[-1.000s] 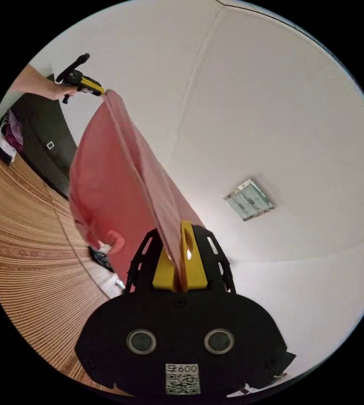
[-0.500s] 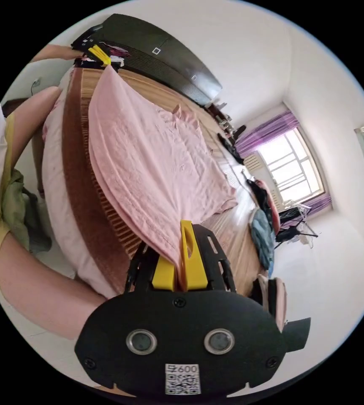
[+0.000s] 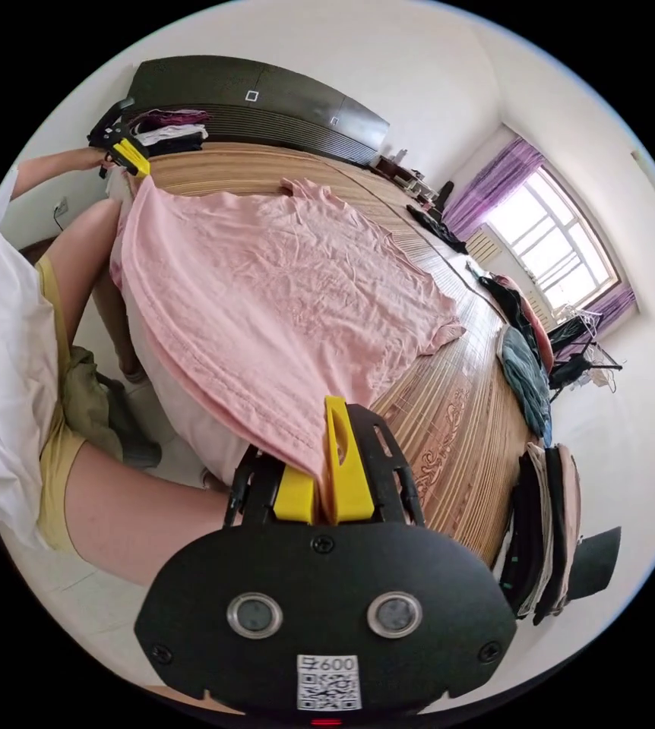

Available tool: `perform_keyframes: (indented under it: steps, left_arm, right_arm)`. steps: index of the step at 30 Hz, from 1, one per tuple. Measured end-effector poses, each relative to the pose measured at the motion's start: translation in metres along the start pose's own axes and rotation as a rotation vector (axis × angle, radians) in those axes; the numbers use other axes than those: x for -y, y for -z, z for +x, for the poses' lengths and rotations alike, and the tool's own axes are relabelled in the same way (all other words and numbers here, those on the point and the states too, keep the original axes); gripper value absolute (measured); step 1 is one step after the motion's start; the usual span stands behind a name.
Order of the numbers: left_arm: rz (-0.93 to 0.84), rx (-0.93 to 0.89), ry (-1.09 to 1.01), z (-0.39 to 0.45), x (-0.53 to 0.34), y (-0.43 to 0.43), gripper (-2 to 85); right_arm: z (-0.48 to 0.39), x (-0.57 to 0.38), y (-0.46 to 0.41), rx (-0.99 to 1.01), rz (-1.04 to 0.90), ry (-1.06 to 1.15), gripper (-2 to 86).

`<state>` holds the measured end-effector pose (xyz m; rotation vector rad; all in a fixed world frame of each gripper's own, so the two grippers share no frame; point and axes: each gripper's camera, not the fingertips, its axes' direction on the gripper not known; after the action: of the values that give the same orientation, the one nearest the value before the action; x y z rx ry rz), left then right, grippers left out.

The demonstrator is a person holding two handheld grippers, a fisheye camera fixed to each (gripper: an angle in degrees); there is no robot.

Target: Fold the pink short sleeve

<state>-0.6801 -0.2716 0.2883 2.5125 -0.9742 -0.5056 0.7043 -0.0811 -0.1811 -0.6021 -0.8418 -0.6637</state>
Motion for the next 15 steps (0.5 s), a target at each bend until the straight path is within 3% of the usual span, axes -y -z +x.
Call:
perform_keyframes:
  steps: [3, 5, 7, 9, 12, 14, 15]
  left_arm:
    - [-0.054, -0.358, -0.070, -0.030, -0.004, -0.002, 2.3]
    - [-0.155, -0.616, 0.050, -0.071, -0.009, -0.019, 3.7]
    - [-0.179, -0.700, 0.157, -0.103, -0.017, -0.028, 4.9]
    - [-0.097, -0.650, 0.192, -0.129, -0.021, -0.026, 4.8]
    - [0.040, -0.389, 0.216, -0.169, -0.003, -0.020, 2.7]
    - [0.057, -0.086, 0.294, -0.205, 0.035, -0.031, 1.4]
    - [0.061, -0.018, 0.315, -0.214, 0.046, -0.035, 1.2]
  right_arm:
    - [0.007, 0.005, 0.006, 0.087, -0.071, 0.061, -0.8]
    - [0.014, 0.008, 0.008, 0.123, -0.102, 0.055, -0.8]
    - [0.021, 0.009, 0.012, 0.165, -0.106, 0.033, -0.7]
    - [0.033, 0.010, 0.015, 0.191, -0.112, -0.018, -0.6]
    - [0.056, 0.011, 0.030, 0.235, -0.092, -0.034, -0.4]
    - [0.075, 0.022, 0.052, 0.422, -0.104, 0.180, -0.6]
    - [0.081, 0.026, 0.058, 0.487, -0.114, 0.254, -0.6]
